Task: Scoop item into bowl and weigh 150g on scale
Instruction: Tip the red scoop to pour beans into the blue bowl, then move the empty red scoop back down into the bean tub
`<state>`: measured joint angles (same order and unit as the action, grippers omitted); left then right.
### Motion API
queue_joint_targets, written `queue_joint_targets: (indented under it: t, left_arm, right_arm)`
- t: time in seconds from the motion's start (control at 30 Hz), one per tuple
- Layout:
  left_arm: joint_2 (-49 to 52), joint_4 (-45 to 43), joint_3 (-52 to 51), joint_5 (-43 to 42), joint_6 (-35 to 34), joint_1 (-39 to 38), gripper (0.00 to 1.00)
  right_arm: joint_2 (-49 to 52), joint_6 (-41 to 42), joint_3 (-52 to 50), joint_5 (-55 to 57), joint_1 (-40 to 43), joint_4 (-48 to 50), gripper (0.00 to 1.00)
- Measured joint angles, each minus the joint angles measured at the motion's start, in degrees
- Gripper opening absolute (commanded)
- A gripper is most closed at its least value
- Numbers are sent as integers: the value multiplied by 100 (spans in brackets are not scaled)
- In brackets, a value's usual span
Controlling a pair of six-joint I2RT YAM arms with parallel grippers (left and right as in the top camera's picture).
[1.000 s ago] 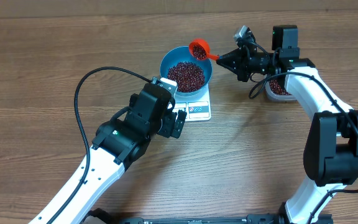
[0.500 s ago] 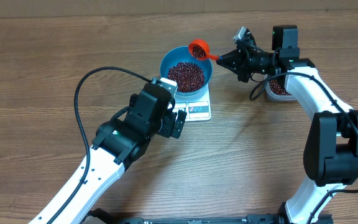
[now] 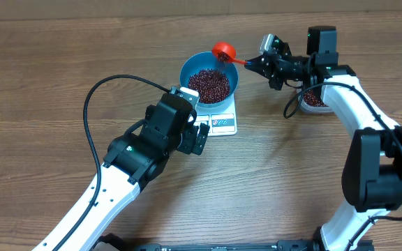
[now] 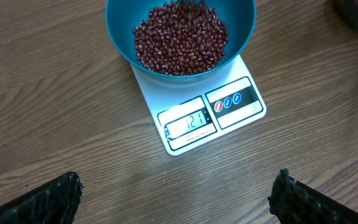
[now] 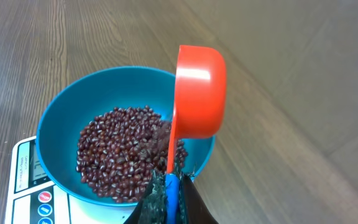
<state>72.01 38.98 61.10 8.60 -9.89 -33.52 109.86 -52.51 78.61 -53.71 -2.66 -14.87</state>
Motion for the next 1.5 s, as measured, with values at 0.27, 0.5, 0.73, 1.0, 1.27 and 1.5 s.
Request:
queue_joint_targets:
  t: [0.27,0.5,0.73,1.0,1.27,1.5]
  left_arm:
    - [0,0,0,0,0,0,100]
    - [0,0,0,0,0,0,100]
    - [0,0,0,0,0,0,100]
    - [0,0,0,0,0,0,99]
    - [0,0,0,0,0,0,100]
    - [0,2,0,0,0,0,100]
  right_arm:
    - [-321,-142,0,37,-9,13,4]
    - [-758,-149,0,535,-247,-234,4]
    - [-1224,802,0,1392,-407,-448,4]
    - [-1926,1987,107,3853,-407,-2055,4]
    - [-2186,2942,212,6041,-337,-3217,4]
    - [-2186,3639,212,6616,234,-3998,4]
